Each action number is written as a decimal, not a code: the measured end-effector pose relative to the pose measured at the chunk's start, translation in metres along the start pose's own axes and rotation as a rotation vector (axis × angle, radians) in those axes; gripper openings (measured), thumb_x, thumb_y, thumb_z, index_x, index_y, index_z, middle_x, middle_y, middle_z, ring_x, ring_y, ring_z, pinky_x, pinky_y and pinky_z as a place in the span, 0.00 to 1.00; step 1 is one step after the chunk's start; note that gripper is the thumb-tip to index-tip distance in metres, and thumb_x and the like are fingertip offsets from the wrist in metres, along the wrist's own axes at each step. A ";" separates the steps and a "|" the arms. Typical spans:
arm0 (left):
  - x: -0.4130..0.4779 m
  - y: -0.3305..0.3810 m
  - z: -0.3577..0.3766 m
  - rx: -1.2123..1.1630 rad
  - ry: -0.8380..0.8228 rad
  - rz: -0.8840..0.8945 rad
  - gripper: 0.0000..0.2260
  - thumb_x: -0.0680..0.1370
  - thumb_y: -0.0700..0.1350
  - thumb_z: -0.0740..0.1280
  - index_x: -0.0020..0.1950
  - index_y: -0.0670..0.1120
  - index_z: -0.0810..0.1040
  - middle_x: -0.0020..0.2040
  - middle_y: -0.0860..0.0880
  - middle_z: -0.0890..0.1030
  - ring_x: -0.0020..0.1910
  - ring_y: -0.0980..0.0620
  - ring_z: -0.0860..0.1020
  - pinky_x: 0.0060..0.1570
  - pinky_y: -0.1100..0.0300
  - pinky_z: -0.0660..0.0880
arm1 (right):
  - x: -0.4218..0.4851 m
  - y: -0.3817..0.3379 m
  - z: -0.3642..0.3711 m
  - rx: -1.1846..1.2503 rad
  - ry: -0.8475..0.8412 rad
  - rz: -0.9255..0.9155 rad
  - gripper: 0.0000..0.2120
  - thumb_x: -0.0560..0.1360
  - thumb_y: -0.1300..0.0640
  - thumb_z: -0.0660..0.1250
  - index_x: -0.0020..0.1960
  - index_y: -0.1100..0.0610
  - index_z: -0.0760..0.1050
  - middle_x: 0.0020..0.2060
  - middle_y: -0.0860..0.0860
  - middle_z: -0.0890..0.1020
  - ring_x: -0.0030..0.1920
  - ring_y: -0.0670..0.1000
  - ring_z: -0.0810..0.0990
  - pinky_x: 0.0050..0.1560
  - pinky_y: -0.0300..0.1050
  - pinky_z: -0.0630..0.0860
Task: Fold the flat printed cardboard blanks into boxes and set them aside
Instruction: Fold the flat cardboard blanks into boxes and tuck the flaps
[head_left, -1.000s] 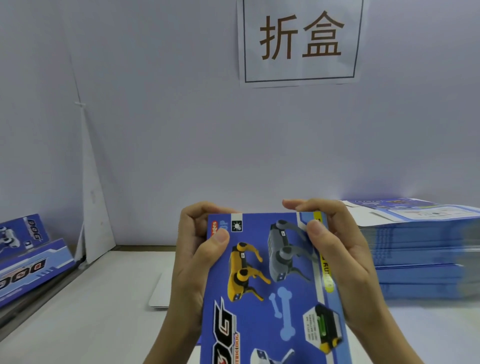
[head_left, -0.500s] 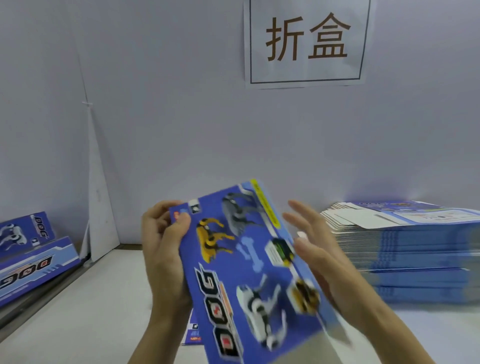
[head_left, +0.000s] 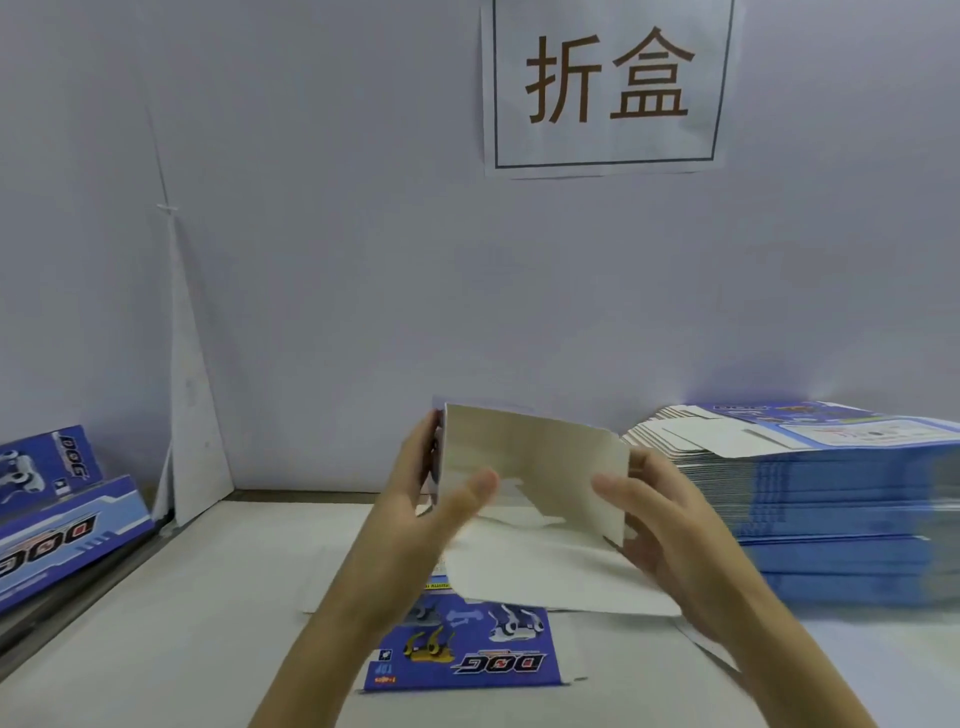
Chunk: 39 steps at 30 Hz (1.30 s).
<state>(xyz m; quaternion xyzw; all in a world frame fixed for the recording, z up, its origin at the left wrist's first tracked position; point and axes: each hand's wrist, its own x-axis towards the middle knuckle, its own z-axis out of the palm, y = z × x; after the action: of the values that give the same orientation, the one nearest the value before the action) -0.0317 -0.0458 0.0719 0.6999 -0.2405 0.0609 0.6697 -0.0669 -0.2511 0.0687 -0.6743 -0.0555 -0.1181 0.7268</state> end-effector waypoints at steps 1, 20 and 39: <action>0.000 0.000 -0.003 -0.010 0.072 0.008 0.28 0.69 0.58 0.73 0.69 0.58 0.72 0.59 0.58 0.81 0.56 0.61 0.79 0.52 0.62 0.73 | 0.000 -0.002 -0.003 -0.009 -0.036 0.005 0.19 0.64 0.52 0.77 0.53 0.54 0.78 0.47 0.53 0.84 0.45 0.50 0.83 0.40 0.44 0.77; 0.012 -0.022 -0.026 -0.303 0.195 -0.153 0.16 0.70 0.51 0.66 0.53 0.44 0.79 0.41 0.49 0.85 0.38 0.52 0.84 0.33 0.63 0.79 | 0.012 0.012 -0.012 0.244 0.082 -0.051 0.09 0.68 0.50 0.67 0.40 0.51 0.85 0.37 0.50 0.84 0.35 0.45 0.79 0.34 0.40 0.76; 0.000 -0.010 -0.023 0.369 -0.167 -0.065 0.28 0.59 0.59 0.77 0.57 0.61 0.74 0.53 0.63 0.79 0.53 0.62 0.77 0.45 0.73 0.75 | 0.023 0.022 -0.032 0.452 0.163 0.174 0.25 0.71 0.43 0.64 0.61 0.58 0.78 0.47 0.61 0.84 0.41 0.60 0.84 0.46 0.54 0.77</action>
<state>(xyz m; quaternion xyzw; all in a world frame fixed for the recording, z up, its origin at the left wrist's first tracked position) -0.0218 -0.0234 0.0656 0.8206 -0.2572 0.0242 0.5098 -0.0416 -0.2837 0.0507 -0.4851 0.0364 -0.0937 0.8687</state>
